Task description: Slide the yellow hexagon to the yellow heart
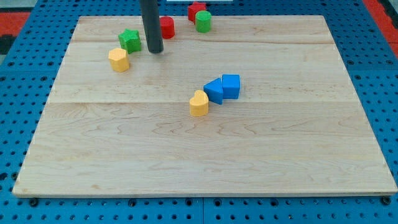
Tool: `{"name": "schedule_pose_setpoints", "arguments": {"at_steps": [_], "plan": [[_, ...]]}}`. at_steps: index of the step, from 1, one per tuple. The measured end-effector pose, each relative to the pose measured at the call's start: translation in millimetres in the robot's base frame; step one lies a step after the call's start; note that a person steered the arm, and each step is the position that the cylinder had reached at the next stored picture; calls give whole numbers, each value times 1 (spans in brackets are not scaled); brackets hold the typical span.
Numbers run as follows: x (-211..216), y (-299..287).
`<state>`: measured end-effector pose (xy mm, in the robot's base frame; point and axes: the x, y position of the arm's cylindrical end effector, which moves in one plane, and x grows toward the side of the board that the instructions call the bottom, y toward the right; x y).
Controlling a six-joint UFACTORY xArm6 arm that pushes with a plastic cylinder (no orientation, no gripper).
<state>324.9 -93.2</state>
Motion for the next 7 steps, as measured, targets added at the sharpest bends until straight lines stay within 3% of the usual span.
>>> {"name": "schedule_pose_setpoints", "arguments": {"at_steps": [1,2,3,6,7], "plan": [[-13,-81],[-29,-78],[-45,3],[-54,-21],[-71,-94]]}}
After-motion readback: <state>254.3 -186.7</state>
